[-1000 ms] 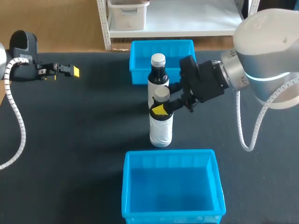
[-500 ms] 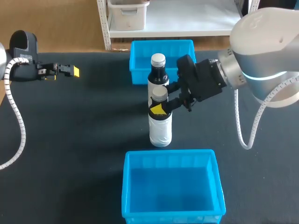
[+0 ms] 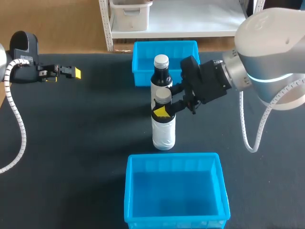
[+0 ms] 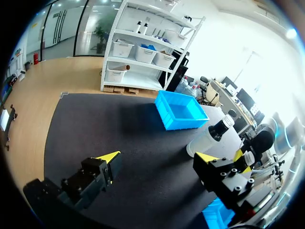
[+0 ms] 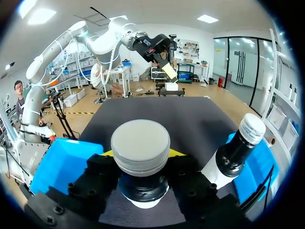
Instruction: Pick up the bottle, and place it in the far bin if it is heavy, or in the near bin if it is light.
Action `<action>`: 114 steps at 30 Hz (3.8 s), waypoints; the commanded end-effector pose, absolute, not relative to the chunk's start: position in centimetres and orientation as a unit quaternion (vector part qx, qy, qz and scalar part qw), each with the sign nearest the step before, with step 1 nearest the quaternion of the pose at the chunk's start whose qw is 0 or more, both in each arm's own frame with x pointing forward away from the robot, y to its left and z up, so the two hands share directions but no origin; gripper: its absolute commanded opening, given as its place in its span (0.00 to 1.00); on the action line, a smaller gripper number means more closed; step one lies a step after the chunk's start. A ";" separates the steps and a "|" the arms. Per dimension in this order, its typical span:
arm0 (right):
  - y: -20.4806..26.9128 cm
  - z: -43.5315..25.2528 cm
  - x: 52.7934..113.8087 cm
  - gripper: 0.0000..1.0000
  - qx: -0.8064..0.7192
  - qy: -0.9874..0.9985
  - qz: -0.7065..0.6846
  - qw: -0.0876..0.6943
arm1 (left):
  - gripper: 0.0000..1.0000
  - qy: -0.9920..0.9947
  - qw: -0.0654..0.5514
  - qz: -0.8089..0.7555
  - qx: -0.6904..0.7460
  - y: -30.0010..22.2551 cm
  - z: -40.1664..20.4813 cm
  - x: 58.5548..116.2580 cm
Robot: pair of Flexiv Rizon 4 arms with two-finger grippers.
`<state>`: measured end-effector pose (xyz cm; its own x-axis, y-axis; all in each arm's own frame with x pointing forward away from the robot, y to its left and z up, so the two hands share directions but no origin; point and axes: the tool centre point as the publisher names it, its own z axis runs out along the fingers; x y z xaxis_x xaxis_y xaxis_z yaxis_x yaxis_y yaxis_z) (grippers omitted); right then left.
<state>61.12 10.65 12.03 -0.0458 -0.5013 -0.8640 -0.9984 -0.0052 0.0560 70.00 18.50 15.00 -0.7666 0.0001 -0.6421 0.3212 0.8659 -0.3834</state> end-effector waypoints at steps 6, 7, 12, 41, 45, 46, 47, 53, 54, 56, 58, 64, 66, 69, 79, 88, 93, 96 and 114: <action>10.0 12.8 61.2 0.00 -0.602 0.623 0.367 0.339 | 1.00 0.908 0.330 -0.243 0.088 18.5 15.0 70.0; 9.9 12.9 61.3 0.00 -0.602 0.623 0.367 0.339 | 1.00 0.908 0.330 -0.243 0.088 18.5 15.0 70.0; 9.6 13.5 61.4 0.00 -0.604 0.622 0.365 0.339 | 1.00 0.908 0.330 -0.243 0.088 18.5 15.0 70.0; 6.0 16.1 62.3 0.00 -0.600 0.626 0.356 0.348 | 1.00 0.908 0.330 -0.243 0.088 18.5 15.0 70.0; 4.8 16.4 62.6 0.00 -0.597 0.629 0.352 0.354 | 1.00 0.908 0.330 -0.243 0.088 18.5 15.0 70.0; 4.4 16.5 62.8 0.00 -0.596 0.630 0.350 0.355 | 1.00 0.908 0.330 -0.243 0.088 18.5 15.0 70.0; 4.1 16.6 62.9 0.00 -0.595 0.631 0.348 0.356 | 1.00 0.908 0.330 -0.243 0.088 18.5 15.0 70.0; 2.0 17.2 63.4 0.00 -0.593 0.638 0.334 0.360 | 1.00 0.908 0.330 -0.243 0.088 18.5 15.0 70.0; 1.7 17.3 63.5 0.00 -0.593 0.639 0.333 0.360 | 1.00 0.908 0.330 -0.243 0.088 18.5 15.0 70.0; 1.0 17.4 63.7 0.00 -0.590 0.642 0.329 0.362 | 1.00 0.908 0.330 -0.243 0.088 18.5 15.0 70.0; 0.2 17.4 63.9 0.00 -0.587 0.644 0.329 0.364 | 1.00 0.908 0.330 -0.243 0.088 18.5 15.0 70.0; -1.7 17.5 64.7 0.00 -0.579 0.643 0.337 0.371 | 1.00 0.908 0.330 -0.243 0.088 18.5 15.0 70.0; -2.3 17.5 65.0 0.00 -0.578 0.640 0.342 0.373 | 1.00 0.908 0.330 -0.243 0.088 18.5 15.0 70.0; -3.1 17.5 65.4 0.00 -0.577 0.635 0.348 0.377 | 1.00 0.908 0.330 -0.243 0.088 18.5 15.0 70.0; -5.5 18.3 66.8 0.00 -0.582 0.635 0.338 0.380 | 1.00 0.908 0.330 -0.243 0.088 18.5 15.0 70.0; -7.2 19.0 67.8 0.00 -0.587 0.639 0.329 0.371 | 1.00 0.908 0.330 -0.243 0.088 18.5 15.0 70.0; -7.9 19.4 68.8 0.00 -0.591 0.640 0.328 0.366 | 1.00 0.908 0.330 -0.243 0.088 18.5 15.0 70.0; -8.2 19.7 69.4 0.00 -0.594 0.638 0.329 0.362 | 1.00 0.908 0.330 -0.243 0.088 18.5 15.0 70.0; -7.6 21.3 72.3 0.00 -0.610 0.624 0.342 0.350 | 1.00 0.908 0.330 -0.243 0.088 18.5 15.0 70.0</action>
